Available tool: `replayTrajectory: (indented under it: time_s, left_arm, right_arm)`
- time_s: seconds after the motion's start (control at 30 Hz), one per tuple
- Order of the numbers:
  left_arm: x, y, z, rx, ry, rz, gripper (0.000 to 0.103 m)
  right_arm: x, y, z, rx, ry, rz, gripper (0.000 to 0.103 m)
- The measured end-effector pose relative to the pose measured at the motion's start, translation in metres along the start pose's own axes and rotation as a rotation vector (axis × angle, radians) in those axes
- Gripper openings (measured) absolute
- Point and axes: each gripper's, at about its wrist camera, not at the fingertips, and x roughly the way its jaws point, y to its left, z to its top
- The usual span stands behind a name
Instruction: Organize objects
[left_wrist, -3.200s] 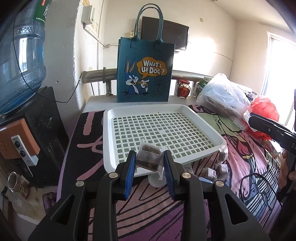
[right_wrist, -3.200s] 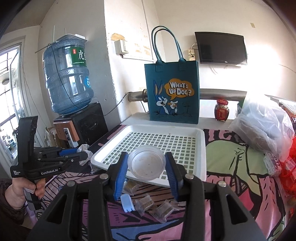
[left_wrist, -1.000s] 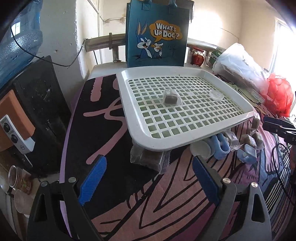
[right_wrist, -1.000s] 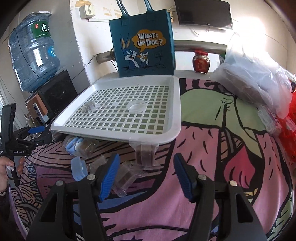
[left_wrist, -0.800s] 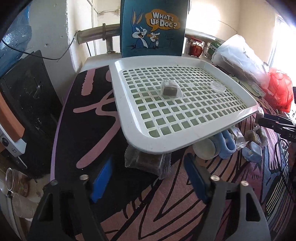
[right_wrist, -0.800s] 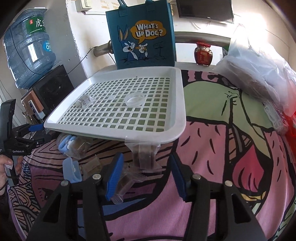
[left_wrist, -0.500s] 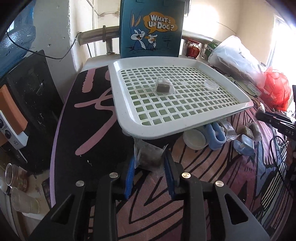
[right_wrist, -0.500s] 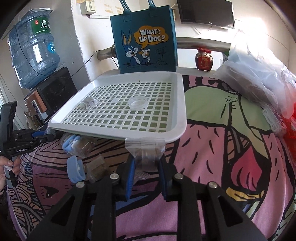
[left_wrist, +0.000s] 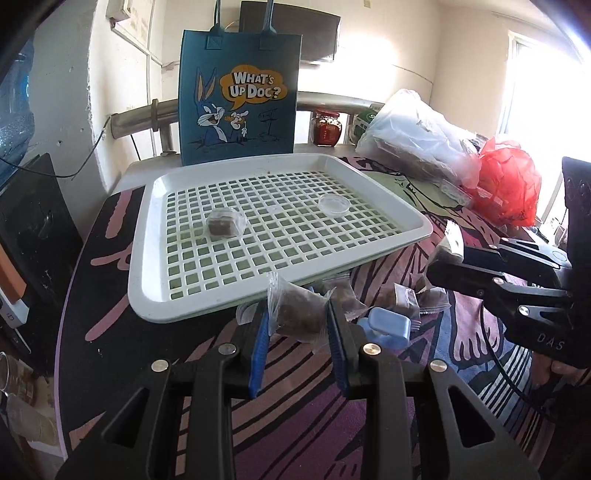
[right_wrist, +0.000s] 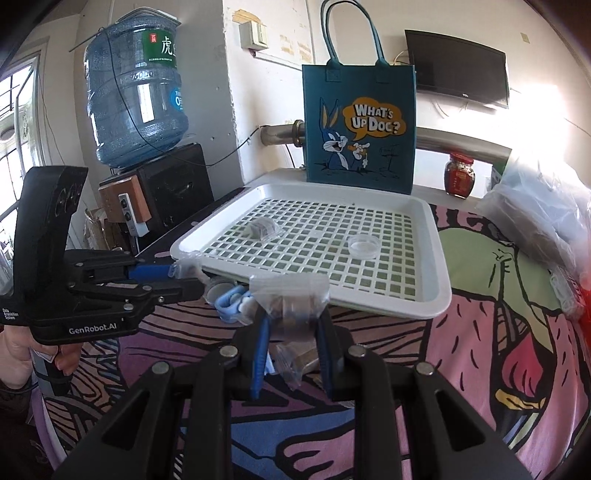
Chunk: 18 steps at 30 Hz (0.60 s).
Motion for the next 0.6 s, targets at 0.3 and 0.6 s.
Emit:
replayTrajectory:
  time_s: [0.3,0.6]
  left_arm:
    - [-0.0006,-0.0049,-0.0034,0.022,-0.061,0.055,0.028]
    - [-0.0048,-0.0032,-0.0043,0.019,-0.085,0.058,0.028]
  right_arm:
    - [0.0055,0.0026,-0.0020,-0.037,-0.033,-0.035,0.023]
    - [0.0004,0.0033,-0.0024,-0.039,-0.062,-0.034,0.023]
